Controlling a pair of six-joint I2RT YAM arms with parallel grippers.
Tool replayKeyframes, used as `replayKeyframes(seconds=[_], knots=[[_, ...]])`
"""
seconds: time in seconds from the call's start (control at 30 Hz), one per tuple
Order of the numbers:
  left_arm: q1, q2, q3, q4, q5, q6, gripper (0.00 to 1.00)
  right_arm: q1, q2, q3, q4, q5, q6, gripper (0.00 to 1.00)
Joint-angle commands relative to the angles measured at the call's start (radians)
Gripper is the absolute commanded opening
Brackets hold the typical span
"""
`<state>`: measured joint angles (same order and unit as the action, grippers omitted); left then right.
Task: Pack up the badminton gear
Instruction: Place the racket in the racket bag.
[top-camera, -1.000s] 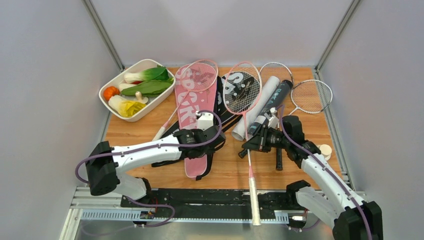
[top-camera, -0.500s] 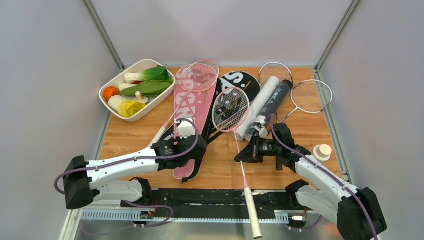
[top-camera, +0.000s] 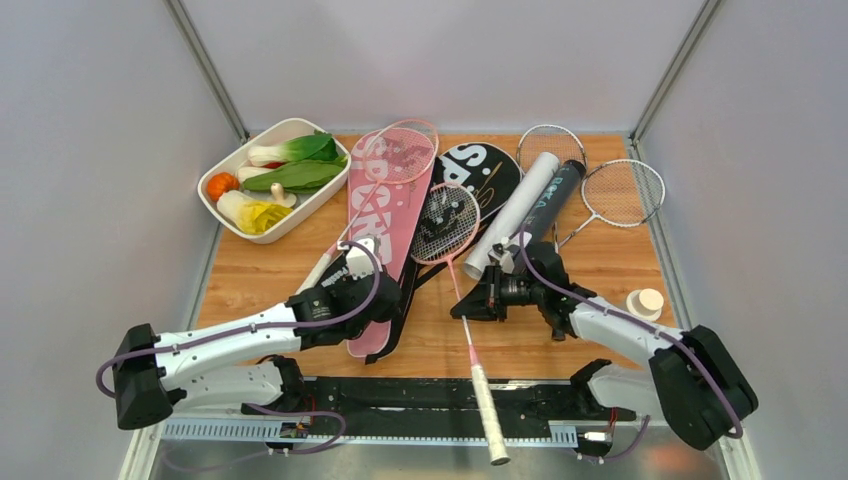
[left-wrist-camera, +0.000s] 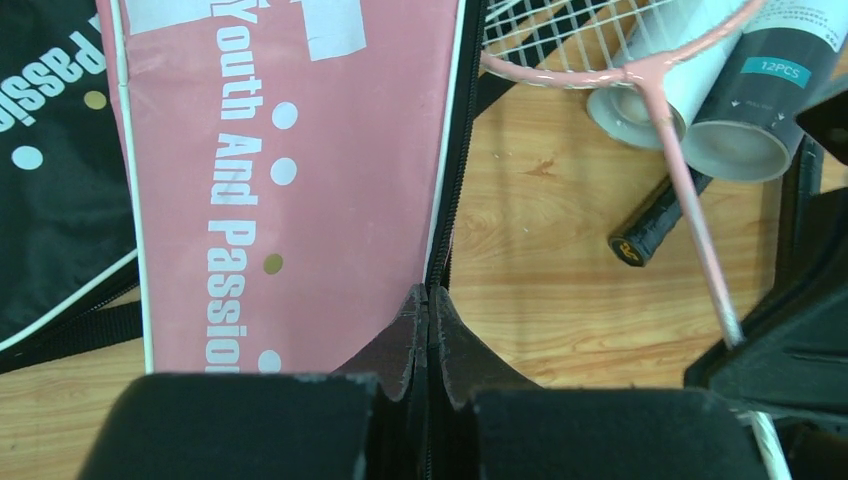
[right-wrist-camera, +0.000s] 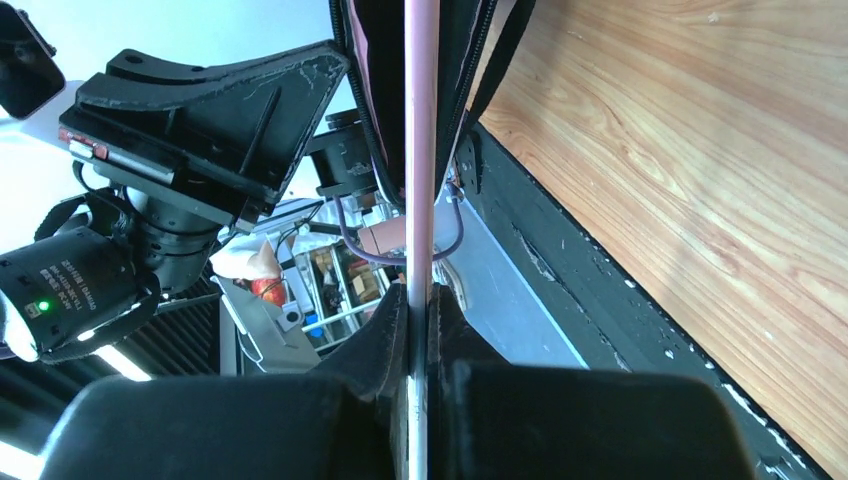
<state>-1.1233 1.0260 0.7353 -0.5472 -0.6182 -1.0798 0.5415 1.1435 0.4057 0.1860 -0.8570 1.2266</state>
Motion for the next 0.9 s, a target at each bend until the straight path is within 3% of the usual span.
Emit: replayKeyframes(seconds=[0.0,0.3,0.5,0.87], knots=[[0.002,-0.051,-0.035,0.095,0.049,-0.004,0.0,0.033,0.082,0.054,0.166,-0.037,0.036,0.0],[0.001,-0.062,-0.102,0.133,0.164,-0.017,0.0,0.049,0.354,0.23,0.237,-0.026,-0.041,0.0],[0.002,-0.109,-0.14,0.136,0.166,-0.015,0.0,0.049,0.536,0.377,0.204,0.051,-0.132,0.0],[0.0,-0.182,-0.184,0.19,0.242,-0.031,0.0,0.084,0.82,0.55,0.343,0.165,-0.117,0.0]])
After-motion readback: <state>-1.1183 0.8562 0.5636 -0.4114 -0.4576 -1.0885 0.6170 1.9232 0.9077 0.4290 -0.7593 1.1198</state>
